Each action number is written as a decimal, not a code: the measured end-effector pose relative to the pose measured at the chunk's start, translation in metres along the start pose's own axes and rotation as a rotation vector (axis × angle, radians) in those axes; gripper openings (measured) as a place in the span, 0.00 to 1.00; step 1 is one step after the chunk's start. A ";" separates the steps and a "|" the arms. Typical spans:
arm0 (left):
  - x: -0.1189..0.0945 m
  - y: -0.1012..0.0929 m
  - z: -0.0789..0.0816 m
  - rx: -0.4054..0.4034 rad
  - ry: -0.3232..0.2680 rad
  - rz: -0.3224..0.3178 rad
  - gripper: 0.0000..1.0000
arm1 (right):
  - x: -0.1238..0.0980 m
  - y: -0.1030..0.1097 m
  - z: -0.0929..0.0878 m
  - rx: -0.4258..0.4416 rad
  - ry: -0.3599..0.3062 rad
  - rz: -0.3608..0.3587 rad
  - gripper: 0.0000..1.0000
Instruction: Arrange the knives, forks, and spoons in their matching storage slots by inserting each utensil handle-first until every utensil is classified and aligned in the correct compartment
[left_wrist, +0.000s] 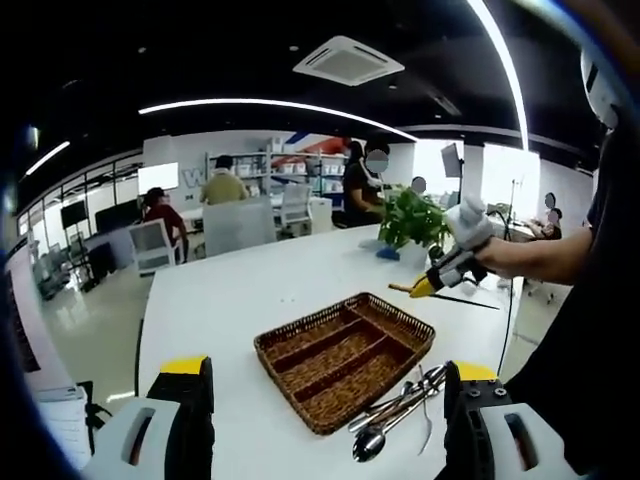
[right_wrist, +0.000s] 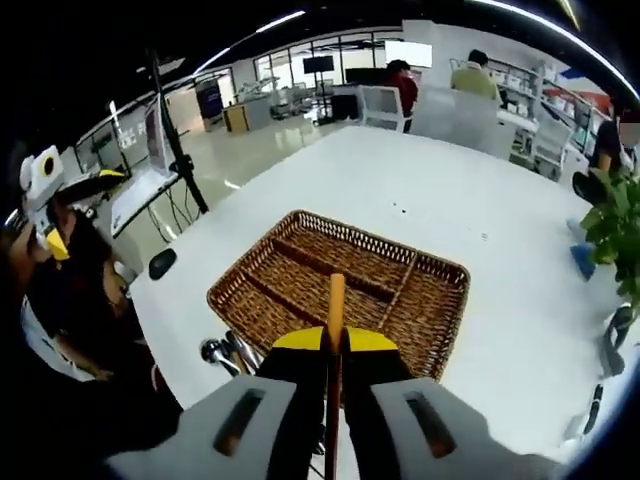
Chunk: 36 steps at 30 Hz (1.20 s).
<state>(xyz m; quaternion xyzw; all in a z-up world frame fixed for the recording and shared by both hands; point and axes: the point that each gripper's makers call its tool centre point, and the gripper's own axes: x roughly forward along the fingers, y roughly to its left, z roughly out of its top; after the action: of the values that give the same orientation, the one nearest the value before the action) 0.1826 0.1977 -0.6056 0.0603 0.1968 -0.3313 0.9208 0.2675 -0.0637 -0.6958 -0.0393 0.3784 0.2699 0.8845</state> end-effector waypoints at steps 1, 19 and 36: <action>0.001 -0.001 -0.001 0.001 0.004 -0.003 1.00 | -0.002 -0.004 0.001 0.003 -0.006 -0.011 0.03; 0.001 -0.004 -0.003 0.003 0.012 -0.007 1.00 | -0.009 -0.043 0.007 0.125 -0.031 -0.089 0.03; 0.004 -0.001 -0.008 -0.003 0.035 -0.006 1.00 | 0.015 -0.071 0.024 0.190 -0.045 -0.122 0.03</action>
<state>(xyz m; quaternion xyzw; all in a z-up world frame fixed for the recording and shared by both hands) 0.1825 0.1969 -0.6148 0.0640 0.2137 -0.3327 0.9163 0.3275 -0.1112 -0.6987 0.0278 0.3794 0.1795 0.9072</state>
